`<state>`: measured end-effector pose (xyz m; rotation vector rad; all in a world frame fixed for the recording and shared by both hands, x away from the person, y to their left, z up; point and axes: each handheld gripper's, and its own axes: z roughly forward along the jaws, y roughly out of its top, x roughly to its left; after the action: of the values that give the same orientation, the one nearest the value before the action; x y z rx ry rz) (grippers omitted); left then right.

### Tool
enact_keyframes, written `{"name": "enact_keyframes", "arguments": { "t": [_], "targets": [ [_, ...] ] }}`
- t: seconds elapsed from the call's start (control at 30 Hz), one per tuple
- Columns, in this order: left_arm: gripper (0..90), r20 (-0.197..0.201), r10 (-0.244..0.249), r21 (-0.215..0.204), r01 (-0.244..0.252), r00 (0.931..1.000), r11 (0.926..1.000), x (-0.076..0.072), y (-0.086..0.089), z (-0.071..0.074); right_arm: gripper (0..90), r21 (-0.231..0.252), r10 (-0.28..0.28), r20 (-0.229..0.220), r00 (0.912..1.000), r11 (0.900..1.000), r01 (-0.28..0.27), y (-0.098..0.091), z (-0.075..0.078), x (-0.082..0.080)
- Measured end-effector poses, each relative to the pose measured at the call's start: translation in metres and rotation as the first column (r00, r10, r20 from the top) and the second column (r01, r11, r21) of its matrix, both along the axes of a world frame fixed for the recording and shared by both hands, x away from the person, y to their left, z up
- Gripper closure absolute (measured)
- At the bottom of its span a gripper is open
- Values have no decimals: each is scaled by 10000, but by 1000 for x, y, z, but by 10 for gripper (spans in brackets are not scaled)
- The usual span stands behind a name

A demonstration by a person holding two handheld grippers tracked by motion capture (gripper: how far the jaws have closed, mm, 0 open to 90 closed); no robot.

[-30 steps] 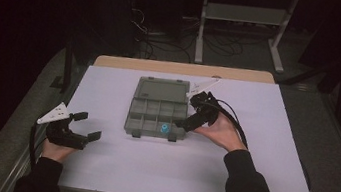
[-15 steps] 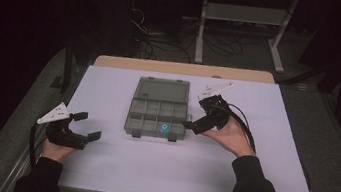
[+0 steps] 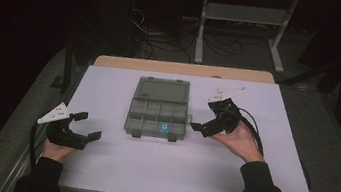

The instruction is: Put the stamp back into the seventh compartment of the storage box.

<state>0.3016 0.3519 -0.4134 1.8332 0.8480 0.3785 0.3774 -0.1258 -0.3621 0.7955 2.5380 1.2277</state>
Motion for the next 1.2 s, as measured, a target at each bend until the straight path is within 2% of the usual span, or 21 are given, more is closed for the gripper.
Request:
{"name": "enact_keyframes", "arguments": {
  "t": [0.6,1.2],
  "targets": [
    [0,-2,-4,38,4,10000,10000,0,0,0,0,415,-597,88,9982,9974,593,-37,-12,-15],
    [0,8,-10,34,10,10000,10000,0,0,0,0,1239,-1079,55,9942,9866,1063,-66,-29,-36]
  ]
}}
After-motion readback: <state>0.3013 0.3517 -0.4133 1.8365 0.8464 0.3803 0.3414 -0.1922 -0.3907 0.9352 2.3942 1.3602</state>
